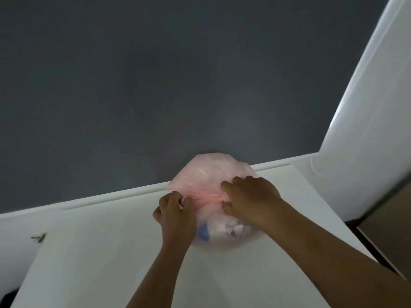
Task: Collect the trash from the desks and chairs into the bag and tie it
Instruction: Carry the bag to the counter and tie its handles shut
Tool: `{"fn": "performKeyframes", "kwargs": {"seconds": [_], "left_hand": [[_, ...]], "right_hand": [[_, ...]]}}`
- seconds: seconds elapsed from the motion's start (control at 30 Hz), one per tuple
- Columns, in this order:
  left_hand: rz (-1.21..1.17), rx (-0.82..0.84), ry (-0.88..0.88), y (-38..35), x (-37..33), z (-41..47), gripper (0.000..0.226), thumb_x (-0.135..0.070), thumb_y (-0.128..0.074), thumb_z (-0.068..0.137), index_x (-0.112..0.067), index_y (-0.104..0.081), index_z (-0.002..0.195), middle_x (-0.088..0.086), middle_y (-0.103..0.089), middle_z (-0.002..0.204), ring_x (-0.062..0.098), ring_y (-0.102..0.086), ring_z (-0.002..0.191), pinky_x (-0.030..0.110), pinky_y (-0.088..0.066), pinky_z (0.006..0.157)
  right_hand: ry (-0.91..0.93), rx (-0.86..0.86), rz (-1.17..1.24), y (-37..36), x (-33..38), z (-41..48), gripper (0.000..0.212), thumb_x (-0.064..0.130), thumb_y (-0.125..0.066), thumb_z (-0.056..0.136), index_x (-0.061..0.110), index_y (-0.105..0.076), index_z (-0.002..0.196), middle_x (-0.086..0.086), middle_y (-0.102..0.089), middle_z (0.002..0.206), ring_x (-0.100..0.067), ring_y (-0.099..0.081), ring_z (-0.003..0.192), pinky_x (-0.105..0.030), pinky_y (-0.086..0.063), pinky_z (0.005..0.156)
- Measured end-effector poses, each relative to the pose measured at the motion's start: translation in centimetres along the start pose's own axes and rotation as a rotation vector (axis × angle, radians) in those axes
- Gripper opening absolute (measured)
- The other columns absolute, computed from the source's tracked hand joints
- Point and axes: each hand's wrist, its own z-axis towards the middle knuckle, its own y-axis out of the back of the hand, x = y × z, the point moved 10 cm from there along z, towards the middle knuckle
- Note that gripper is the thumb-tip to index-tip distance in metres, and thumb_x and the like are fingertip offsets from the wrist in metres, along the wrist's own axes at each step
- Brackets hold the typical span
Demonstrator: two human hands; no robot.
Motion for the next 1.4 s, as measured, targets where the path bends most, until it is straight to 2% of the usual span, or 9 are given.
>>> {"fn": "performKeyframes", "kwargs": {"seconds": [0.23, 0.37, 0.5, 0.6, 0.7, 0.83, 1.0, 1.17, 1.4], "left_hand": [[0.085, 0.023, -0.493, -1.9, -4.0, -3.7, 0.028, -0.037, -0.040, 0.085, -0.013, -0.054, 0.080, 0.015, -0.059, 0.118, 0.038, -0.047, 0.114, 0.039, -0.033, 0.098], [0.052, 0.129, -0.588, -5.4, -7.0, -7.4, 0.027, -0.036, -0.043, 0.084, -0.012, -0.053, 0.080, 0.021, -0.058, 0.120, 0.040, -0.048, 0.113, 0.032, -0.031, 0.090], [-0.045, 0.251, -0.611, -9.9, -10.7, -12.8, 0.046, -0.021, -0.077, 0.076, -0.007, -0.052, 0.111, 0.018, -0.055, 0.120, 0.036, -0.044, 0.112, 0.043, -0.049, 0.087], [-0.017, 0.342, -0.730, -14.3, -14.6, -18.5, 0.074, -0.024, -0.074, 0.079, -0.013, -0.040, 0.143, 0.015, -0.048, 0.126, 0.037, -0.039, 0.115, 0.048, -0.046, 0.090], [0.029, 0.391, -0.873, -19.2, -18.0, -25.5, 0.063, -0.039, -0.062, 0.083, -0.028, -0.045, 0.143, 0.010, -0.041, 0.127, 0.033, -0.036, 0.114, 0.045, -0.048, 0.084], [0.002, 0.444, -0.844, -25.0, -21.0, -33.4, 0.053, -0.046, -0.055, 0.083, -0.032, -0.051, 0.134, 0.006, -0.038, 0.126, 0.030, -0.033, 0.116, 0.045, -0.049, 0.085], [0.012, 0.473, -0.783, -31.2, -23.2, -40.4, 0.060, -0.056, -0.042, 0.077, -0.030, -0.053, 0.130, 0.009, -0.039, 0.123, 0.031, -0.033, 0.115, 0.047, -0.047, 0.089], [-0.003, 0.477, -0.744, -37.4, -25.0, -43.0, 0.061, -0.052, -0.041, 0.077, -0.026, -0.055, 0.131, 0.010, -0.039, 0.122, 0.031, -0.033, 0.113, 0.040, -0.044, 0.082], [0.058, 0.492, -0.607, -49.2, -24.0, -39.7, 0.056, -0.048, -0.044, 0.078, -0.028, -0.056, 0.129, 0.009, -0.040, 0.119, 0.028, -0.034, 0.110, 0.045, -0.050, 0.083]], "right_hand": [[-0.234, -0.170, 0.076, -1.7, -1.9, -7.8, 0.038, 0.046, -0.032, 0.089, 0.021, -0.060, 0.089, -0.001, -0.063, 0.080, -0.025, -0.065, 0.065, -0.028, -0.031, 0.053], [-0.422, -0.303, 0.030, -1.2, -5.0, -14.0, 0.030, 0.045, -0.041, 0.078, 0.023, -0.059, 0.068, 0.004, -0.054, 0.054, -0.016, -0.051, 0.037, -0.020, -0.019, 0.041], [-0.538, -0.378, -0.102, 0.2, -8.9, -21.5, 0.028, 0.045, -0.039, 0.077, 0.027, -0.058, 0.066, 0.008, -0.052, 0.052, -0.008, -0.049, 0.039, -0.018, -0.009, 0.039], [-0.548, -0.435, -0.228, 1.6, -12.1, -27.7, 0.022, 0.043, -0.042, 0.073, 0.029, -0.057, 0.068, 0.010, -0.052, 0.055, -0.005, -0.050, 0.045, -0.020, -0.018, 0.036], [-0.548, -0.471, -0.315, 2.4, -15.8, -34.1, 0.016, 0.039, -0.068, 0.068, 0.028, -0.058, 0.074, 0.011, -0.056, 0.060, -0.005, -0.053, 0.049, -0.018, -0.035, 0.033], [-0.706, -0.443, -0.192, 1.5, -23.4, -42.3, 0.015, 0.040, -0.062, 0.074, 0.026, -0.063, 0.076, 0.008, -0.059, 0.062, -0.009, -0.056, 0.048, -0.017, -0.033, 0.039], [-0.797, -0.398, -0.205, 0.8, -30.7, -49.3, 0.027, 0.047, -0.044, 0.078, 0.031, -0.065, 0.077, 0.011, -0.060, 0.060, -0.003, -0.054, 0.044, -0.009, 0.005, 0.049], [-0.813, -0.383, -0.174, -1.4, -37.8, -51.1, 0.032, 0.048, -0.039, 0.079, 0.032, -0.066, 0.075, 0.013, -0.061, 0.060, -0.002, -0.055, 0.044, -0.010, 0.002, 0.044], [-0.777, -0.397, -0.076, -8.9, -47.4, -46.8, 0.031, 0.043, -0.045, 0.078, 0.025, -0.070, 0.078, 0.009, -0.066, 0.065, -0.006, -0.060, 0.046, -0.014, -0.035, 0.038]]}}
